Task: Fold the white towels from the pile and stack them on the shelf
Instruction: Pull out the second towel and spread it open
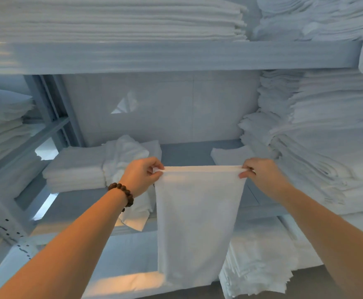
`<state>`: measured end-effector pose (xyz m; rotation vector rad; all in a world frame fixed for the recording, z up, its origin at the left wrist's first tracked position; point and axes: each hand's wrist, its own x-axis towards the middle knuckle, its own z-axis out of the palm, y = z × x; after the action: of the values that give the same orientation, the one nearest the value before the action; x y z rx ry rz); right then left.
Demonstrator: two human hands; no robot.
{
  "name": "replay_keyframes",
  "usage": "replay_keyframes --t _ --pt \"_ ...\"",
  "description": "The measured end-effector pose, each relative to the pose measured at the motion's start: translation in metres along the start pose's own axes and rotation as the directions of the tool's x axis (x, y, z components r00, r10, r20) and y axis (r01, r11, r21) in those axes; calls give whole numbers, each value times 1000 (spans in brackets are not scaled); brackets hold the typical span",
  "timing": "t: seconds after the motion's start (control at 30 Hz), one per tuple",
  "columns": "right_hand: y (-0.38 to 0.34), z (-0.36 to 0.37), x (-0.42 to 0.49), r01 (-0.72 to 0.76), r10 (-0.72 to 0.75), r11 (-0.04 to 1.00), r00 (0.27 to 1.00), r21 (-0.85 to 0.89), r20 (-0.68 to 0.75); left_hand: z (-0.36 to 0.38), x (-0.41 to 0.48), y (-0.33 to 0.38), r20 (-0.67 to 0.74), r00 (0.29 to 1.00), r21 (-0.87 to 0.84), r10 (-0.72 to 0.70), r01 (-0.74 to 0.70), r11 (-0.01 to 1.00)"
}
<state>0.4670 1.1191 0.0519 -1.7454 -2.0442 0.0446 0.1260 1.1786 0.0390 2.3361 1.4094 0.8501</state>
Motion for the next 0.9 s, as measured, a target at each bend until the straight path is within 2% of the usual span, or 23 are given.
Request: replay_keyframes --t 0.03,0.13,0.23,0.33,0.47,0.57,0.67,0.73,0.8,0.9 --pt "4 3 2 -6 6 1000 1000 18 -26 4 4 -2 11 1000 0 -2 2 1000" --pt "14 13 9 -48 51 998 996 -29 76 17 13 -8 75 997 26 -18 16 1000" --pt "27 20 20 -55 55 998 998 -3 16 27 23 -16 72 997 8 -23 22 1000" --pt "40 31 32 -50 49 997 998 50 31 36 35 -24 98 995 -12 -26 28 1000" --pt "65 43 60 -54 57 993 998 109 -25 50 68 -31 63 997 -55 -49 52 997" --pt "81 49 97 -37 46 987 998 159 -52 61 106 -39 50 997 52 -57 54 997" --pt "93 54 134 31 -19 987 997 160 -79 68 142 -47 14 992 94 -128 126 988" --pt "102 58 158 125 -106 978 987 166 -120 74 164 -52 -17 981 8 -195 195 981" --pt "112 63 181 170 -138 962 978 214 -159 83 185 -56 -36 946 -194 -322 309 931" --pt "121 74 215 179 -139 961 972 213 -190 96 213 -61 -9 853 -543 -521 434 719"
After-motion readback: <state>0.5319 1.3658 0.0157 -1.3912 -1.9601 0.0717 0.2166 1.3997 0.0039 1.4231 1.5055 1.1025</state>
